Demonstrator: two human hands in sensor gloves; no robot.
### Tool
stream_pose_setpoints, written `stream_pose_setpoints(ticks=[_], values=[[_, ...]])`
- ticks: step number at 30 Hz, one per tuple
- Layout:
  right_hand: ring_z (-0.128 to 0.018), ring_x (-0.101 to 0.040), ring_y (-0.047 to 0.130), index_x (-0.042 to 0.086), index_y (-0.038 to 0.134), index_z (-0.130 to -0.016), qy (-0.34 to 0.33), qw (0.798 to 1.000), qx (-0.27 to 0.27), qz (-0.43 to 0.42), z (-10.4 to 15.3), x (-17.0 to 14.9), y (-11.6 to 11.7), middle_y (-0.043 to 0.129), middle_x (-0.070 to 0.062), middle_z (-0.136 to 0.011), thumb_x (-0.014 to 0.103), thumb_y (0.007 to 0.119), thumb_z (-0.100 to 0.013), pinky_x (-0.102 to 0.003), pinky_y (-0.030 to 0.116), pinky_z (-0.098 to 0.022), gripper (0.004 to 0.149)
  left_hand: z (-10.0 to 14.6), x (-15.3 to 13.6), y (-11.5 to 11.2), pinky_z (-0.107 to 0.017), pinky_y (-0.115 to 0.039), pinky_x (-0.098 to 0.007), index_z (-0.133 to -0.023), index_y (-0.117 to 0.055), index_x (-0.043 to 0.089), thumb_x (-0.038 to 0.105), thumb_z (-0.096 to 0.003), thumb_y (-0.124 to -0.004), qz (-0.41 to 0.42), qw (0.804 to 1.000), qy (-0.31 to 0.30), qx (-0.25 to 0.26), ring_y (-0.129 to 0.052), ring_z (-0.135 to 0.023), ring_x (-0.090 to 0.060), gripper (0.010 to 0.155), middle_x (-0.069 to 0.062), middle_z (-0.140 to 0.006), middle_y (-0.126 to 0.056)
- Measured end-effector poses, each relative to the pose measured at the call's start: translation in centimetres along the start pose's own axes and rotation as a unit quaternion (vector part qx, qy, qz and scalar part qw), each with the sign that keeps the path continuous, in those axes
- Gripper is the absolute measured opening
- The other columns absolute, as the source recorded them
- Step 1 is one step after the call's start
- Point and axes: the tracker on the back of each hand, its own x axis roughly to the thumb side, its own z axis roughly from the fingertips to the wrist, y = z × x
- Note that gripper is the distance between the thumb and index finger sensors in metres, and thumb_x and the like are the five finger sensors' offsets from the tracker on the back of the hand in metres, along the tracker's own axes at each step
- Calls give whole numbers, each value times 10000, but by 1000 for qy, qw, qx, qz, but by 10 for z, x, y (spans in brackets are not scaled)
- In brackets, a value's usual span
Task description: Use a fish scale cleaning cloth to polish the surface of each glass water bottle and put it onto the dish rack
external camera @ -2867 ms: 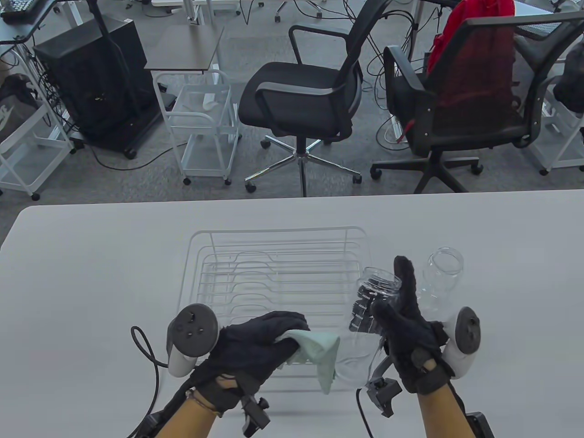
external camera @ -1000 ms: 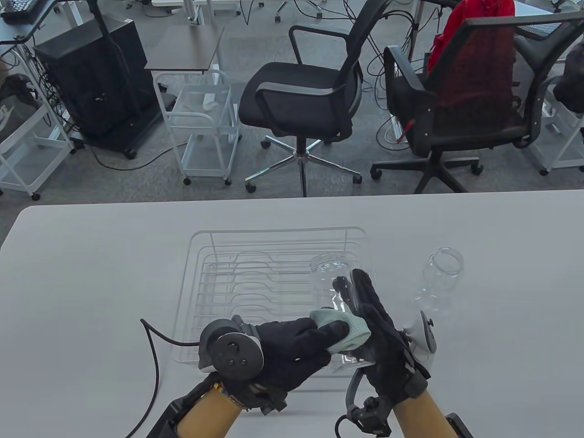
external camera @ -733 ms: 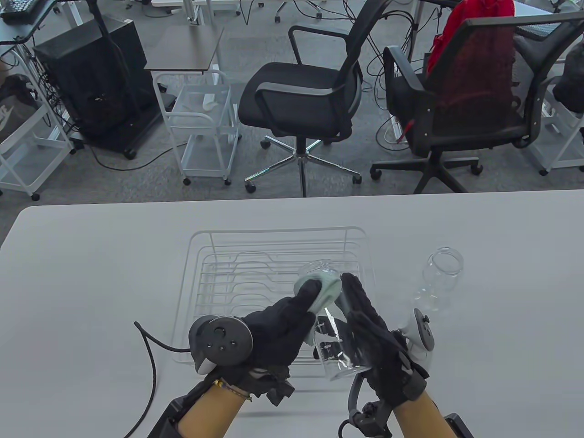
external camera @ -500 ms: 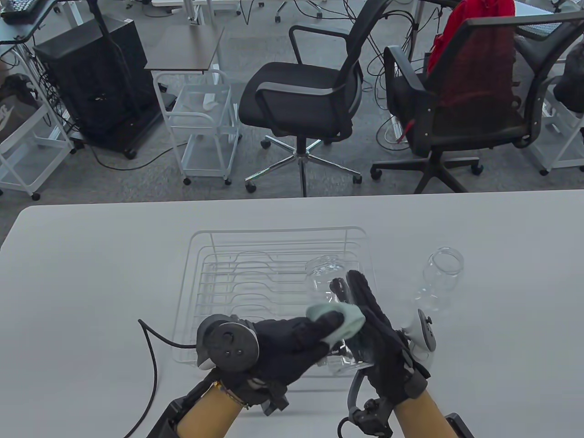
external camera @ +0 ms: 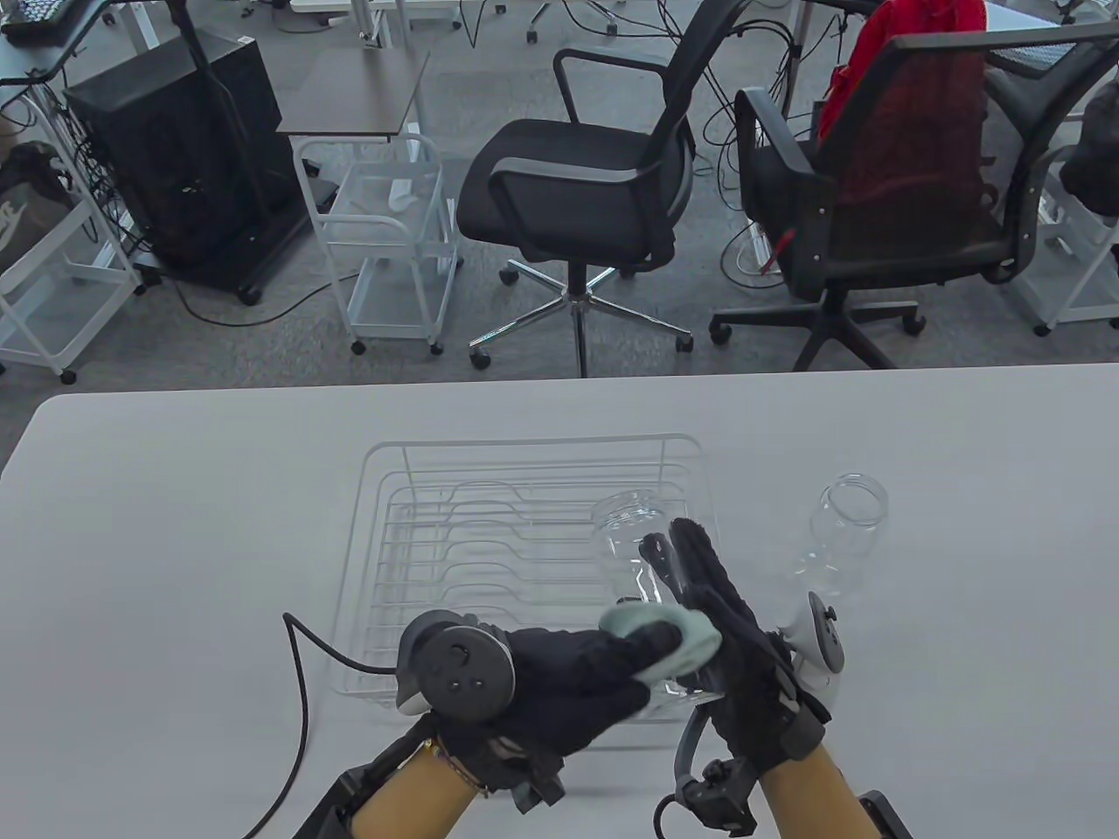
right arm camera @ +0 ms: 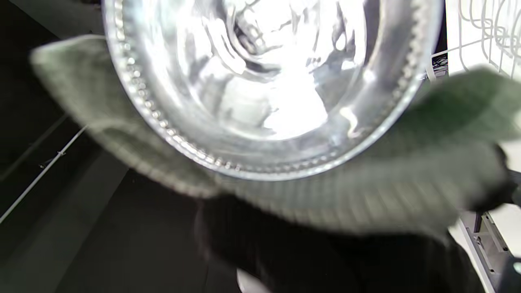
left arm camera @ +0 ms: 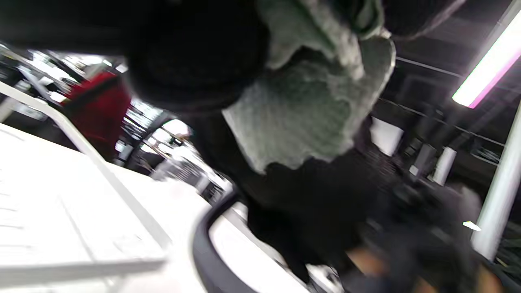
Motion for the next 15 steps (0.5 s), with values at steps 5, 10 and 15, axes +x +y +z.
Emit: stream_pose_setpoints(ticks=[5,10,15], values=[[-897,-533,603,296,114,-1135,-2,1000,11,7,-1,2,4,106,-211,-1220,589,636,-663,-539,762,-590,763,0,-1,8,-91,-949,-366,-1012,-639,548,582,-520,-714,-54,996,14,63,-1095,-249,-229,499,29,-478,-1001],[-898,-537,600,300,119,-1138,12,999,44,29,-1,6,7,106,-212,-1219,583,640,-665,-542,761,-591,759,7,-27,19,-191,-949,-398,-1073,-468,542,557,-558,-633,-3,980,133,147,-1076,-382,-287,541,-24,-628,-950],[-896,-537,607,294,130,-1139,4,1000,27,5,0,3,5,113,-210,-1222,580,638,-668,-545,760,-588,750,3,-12,14,-147,-959,-351,-1049,-552,568,593,-541,-690,-22,995,64,67,-1090,-323,-231,527,-47,-593,-957]])
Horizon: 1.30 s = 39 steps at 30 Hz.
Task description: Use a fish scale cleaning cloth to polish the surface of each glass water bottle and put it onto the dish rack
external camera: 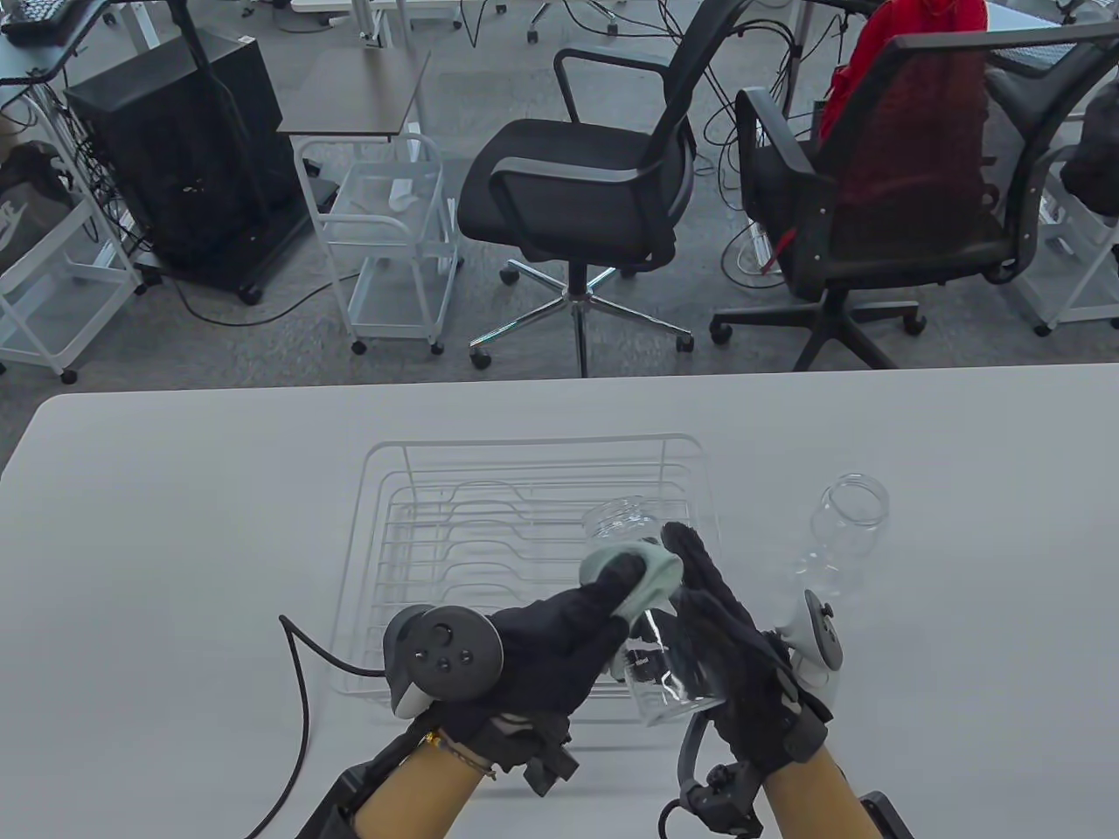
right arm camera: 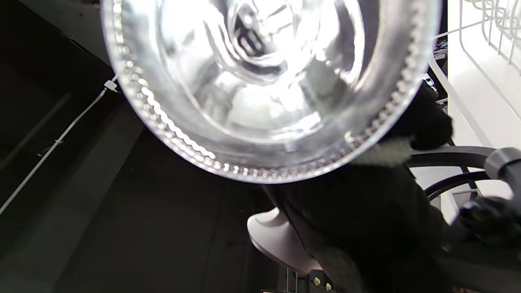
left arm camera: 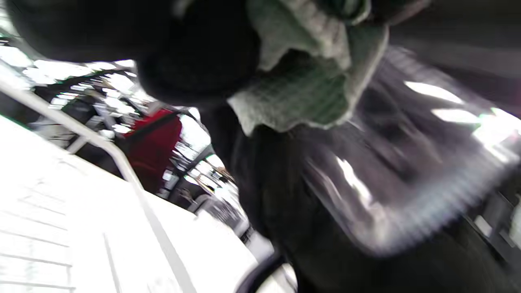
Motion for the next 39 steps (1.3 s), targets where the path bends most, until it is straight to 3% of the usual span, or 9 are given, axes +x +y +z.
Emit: stream_pose_setpoints(ticks=[5,9,11,14,23,28,32,35,39], values=[[-898,-532,608,296,132,-1137,-14,1000,-20,3,1,-1,-5,121,-200,-1229,587,635,-666,-538,751,-602,748,-1,17,-14,-131,-958,-389,-1022,-617,568,598,-519,-725,41,992,-35,-110,-1103,-302,-271,515,-50,-558,-989],[-896,-527,610,302,131,-1138,-19,1000,-24,0,0,0,-4,118,-199,-1229,590,633,-663,-531,748,-608,749,-3,15,-9,-135,-959,-386,-1036,-577,565,579,-532,-684,-23,998,-32,-39,-1104,-307,-263,515,12,-534,-1006],[-900,-525,607,308,127,-1137,-10,1000,5,3,0,3,-2,111,-197,-1229,590,630,-666,-532,746,-611,746,-3,4,-2,-146,-960,-383,-1057,-530,547,574,-542,-655,-34,999,12,38,-1101,-322,-262,530,12,-551,-994],[-899,-528,608,305,129,-1138,-5,1000,11,16,0,3,0,111,-200,-1227,587,634,-664,-535,749,-608,748,-2,-7,3,-188,-954,-404,-1076,-450,531,556,-557,-629,6,995,74,70,-1084,-377,-299,550,-34,-620,-964],[-895,-531,611,298,138,-1138,-9,1000,-16,14,1,-1,-7,127,-197,-1231,585,631,-666,-540,742,-613,740,-5,18,-11,-186,-960,-395,-1029,-572,600,599,-523,-743,25,987,-20,-158,-1097,-369,-277,534,-40,-607,-979],[-892,-527,616,297,132,-1140,-10,1000,0,1,-1,-2,-3,123,-205,-1229,588,626,-668,-533,744,-614,742,-4,6,-1,-150,-961,-380,-1051,-545,562,574,-536,-681,-32,999,11,-2,-1102,-324,-256,532,19,-543,-1004],[-894,-529,613,300,135,-1140,1,1000,7,24,-1,-1,-2,120,-204,-1228,586,630,-666,-535,745,-614,743,-1,-12,3,-200,-953,-406,-1078,-439,537,553,-555,-638,20,994,88,57,-1082,-393,-298,560,-33,-624,-967],[-891,-531,618,295,143,-1141,0,1000,4,14,-1,-3,-3,129,-206,-1228,584,631,-667,-538,748,-608,739,-1,-10,1,-187,-953,-386,-1063,-493,573,563,-550,-672,41,997,64,18,-1082,-371,-280,543,-60,-619,-955],[-891,-533,615,297,141,-1139,-16,1000,-23,10,0,-3,-5,130,-202,-1229,583,629,-667,-541,739,-618,736,-2,8,-12,-145,-962,-368,-1023,-600,589,606,-523,-738,62,992,-17,-108,-1101,-316,-245,519,-17,-553,-993]])
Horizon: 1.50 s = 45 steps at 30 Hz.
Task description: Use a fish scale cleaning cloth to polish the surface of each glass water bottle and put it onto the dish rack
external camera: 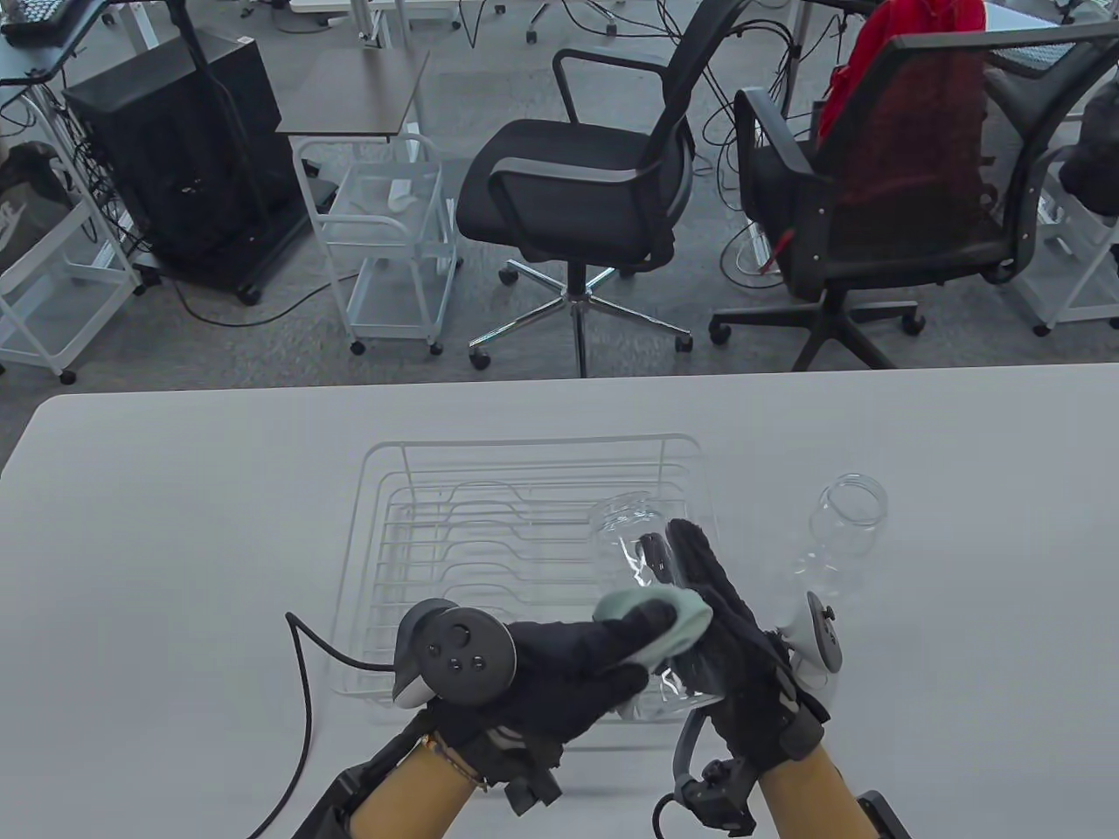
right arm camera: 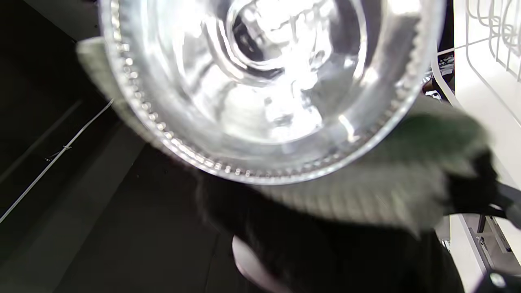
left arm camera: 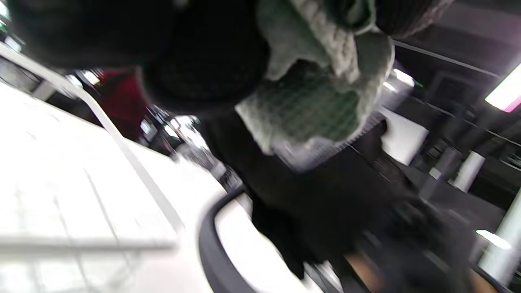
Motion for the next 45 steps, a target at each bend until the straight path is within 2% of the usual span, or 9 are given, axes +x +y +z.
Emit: stream_pose_setpoints(ticks=[2,7,11,19,23,27,31,38,45], values=[[-887,-529,627,295,148,-1140,0,1000,12,-2,0,1,-1,137,-199,-1233,584,631,-667,-541,741,-616,735,0,5,-3,-146,-955,-391,-1017,-621,573,593,-518,-758,5,1000,-4,-9,-1100,-315,-263,518,-24,-544,-999],[-890,-529,619,305,142,-1140,0,1000,26,-7,-1,1,0,130,-196,-1233,588,627,-667,-538,736,-623,734,2,1,7,-140,-957,-382,-1047,-560,558,582,-532,-700,-85,990,26,106,-1102,-310,-254,534,19,-524,-1007],[-890,-528,619,306,144,-1140,1,1000,30,4,0,2,1,128,-195,-1232,586,632,-663,-539,739,-620,737,4,-14,13,-200,-951,-407,-1078,-440,540,562,-554,-640,-42,981,83,170,-1080,-391,-297,561,-31,-619,-966],[-893,-532,614,292,135,-1136,-17,1000,9,-1,1,2,-1,128,-202,-1228,581,623,-667,-546,735,-624,736,-1,10,-2,-154,-960,-392,-999,-622,597,596,-504,-769,-58,998,-32,-2,-1104,-323,-265,517,-33,-544,-1004],[-892,-530,612,302,140,-1139,-14,1000,24,-12,0,1,3,126,-197,-1231,583,626,-667,-543,732,-625,733,3,7,6,-131,-961,-374,-1033,-579,568,592,-524,-695,-126,986,-9,110,-1106,-296,-242,523,30,-508,-1012],[-892,-530,617,303,145,-1140,-1,999,40,15,-1,2,6,128,-200,-1229,582,631,-663,-543,738,-622,736,7,-18,19,-206,-956,-404,-1068,-452,560,566,-554,-632,-37,975,92,198,-1085,-398,-290,545,-19,-617,-968],[-888,-535,618,300,160,-1141,1,1000,29,12,0,1,4,138,-203,-1229,572,641,-663,-551,738,-616,731,7,-26,18,-239,-947,-420,-1058,-457,580,545,-559,-651,23,982,88,163,-1068,-437,-319,537,-85,-670,-934],[-893,-541,601,290,140,-1138,-5,1000,4,-7,1,-3,-3,126,-206,-1226,570,626,-668,-555,724,-628,732,-2,5,-2,-131,-962,-380,-991,-664,574,609,-504,-737,-30,999,-26,0,-1109,-295,-252,494,-19,-519,-1010],[-889,-529,621,321,181,-1142,1,1000,21,-7,1,1,-2,147,-189,-1237,578,644,-661,-548,731,-624,715,3,-9,9,-157,-957,-398,-1058,-529,530,574,-543,-663,-55,987,40,149,-1103,-332,-273,534,3,-536,-1003]])
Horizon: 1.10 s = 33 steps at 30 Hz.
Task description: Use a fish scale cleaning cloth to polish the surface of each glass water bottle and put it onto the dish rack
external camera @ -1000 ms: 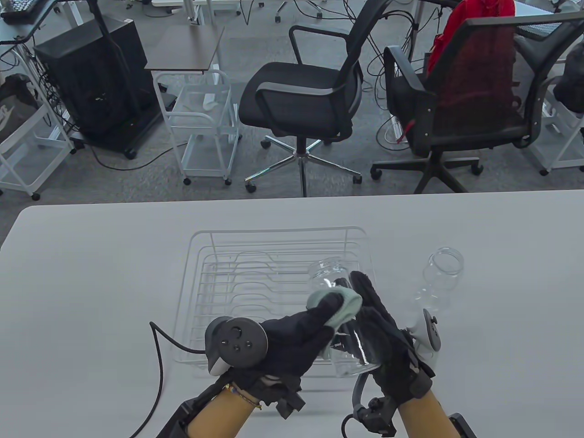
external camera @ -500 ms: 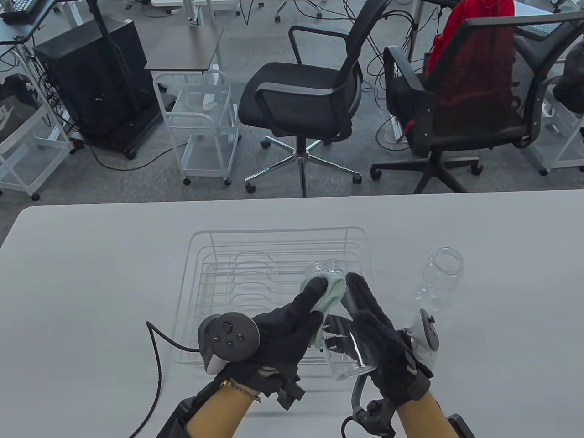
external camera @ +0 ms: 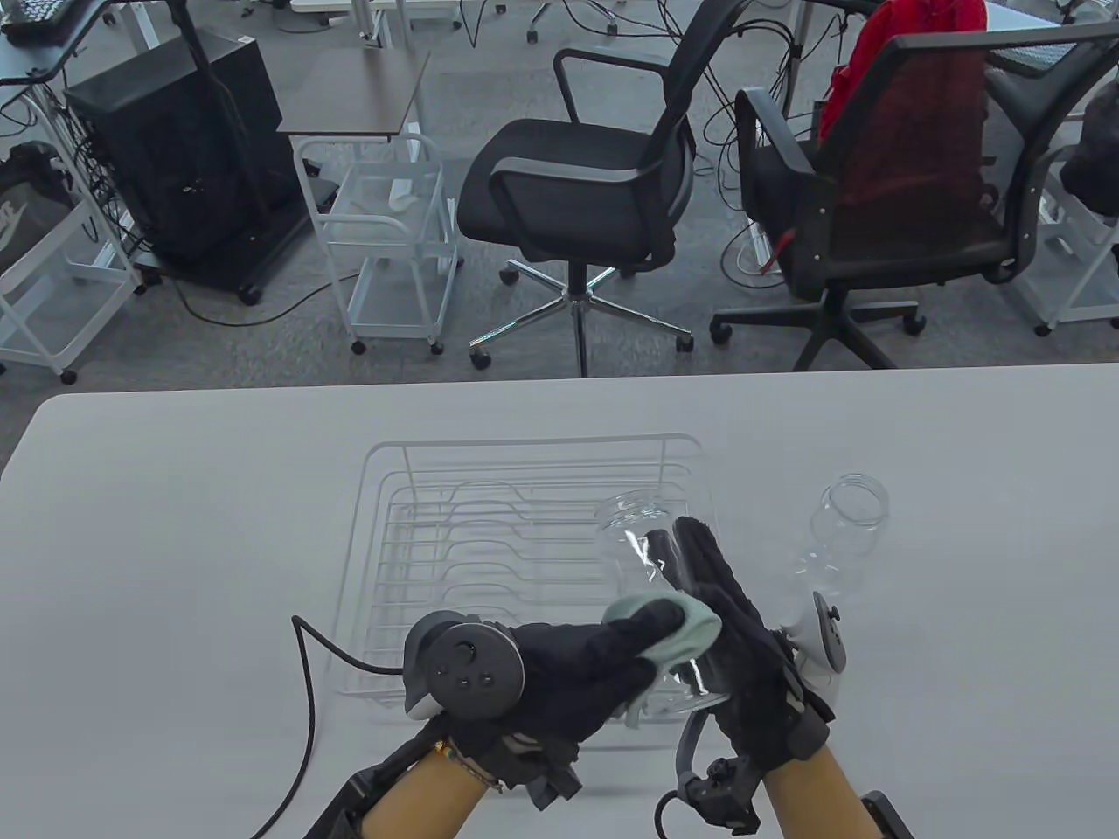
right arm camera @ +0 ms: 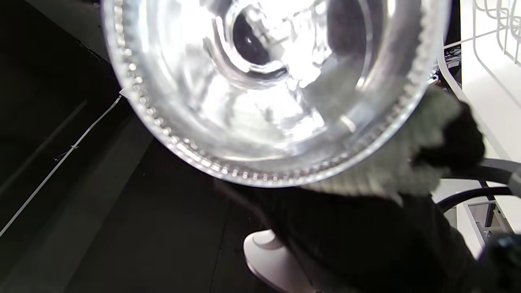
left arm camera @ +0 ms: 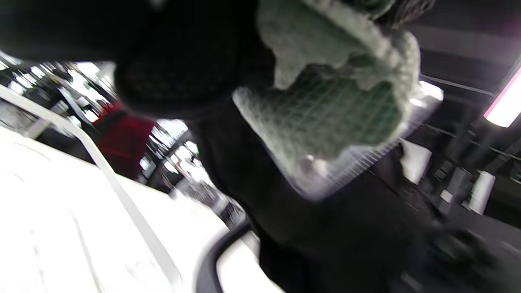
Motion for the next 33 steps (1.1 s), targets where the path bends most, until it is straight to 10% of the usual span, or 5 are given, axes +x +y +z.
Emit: stream_pose_setpoints(ticks=[5,14,24,33], values=[[-892,-530,616,319,182,-1143,3,1000,14,8,-1,0,3,144,-189,-1236,577,653,-656,-550,731,-623,725,0,-17,5,-221,-949,-423,-1074,-421,531,547,-559,-631,63,995,61,44,-1078,-416,-316,557,-54,-630,-959],[-886,-533,627,312,193,-1142,-4,1000,0,-10,0,-4,-1,167,-191,-1238,577,641,-662,-549,736,-622,708,0,17,-8,-147,-966,-407,-977,-700,544,573,-512,-768,51,987,-68,-134,-1115,-314,-286,470,-52,-527,-1014],[-898,-539,599,323,187,-1143,3,1000,18,2,-2,-4,1,134,-185,-1237,568,655,-654,-564,714,-632,720,0,-14,8,-220,-955,-430,-1072,-449,526,544,-558,-641,41,996,71,44,-1083,-414,-323,549,-57,-622,-968],[-903,-547,574,306,163,-1132,-38,997,-66,-13,4,-2,-6,125,-186,-1226,547,638,-659,-582,700,-635,713,1,22,-14,-181,-963,-394,-1025,-593,584,599,-519,-723,-10,987,-65,-145,-1099,-359,-279,522,-52,-582,-986]])
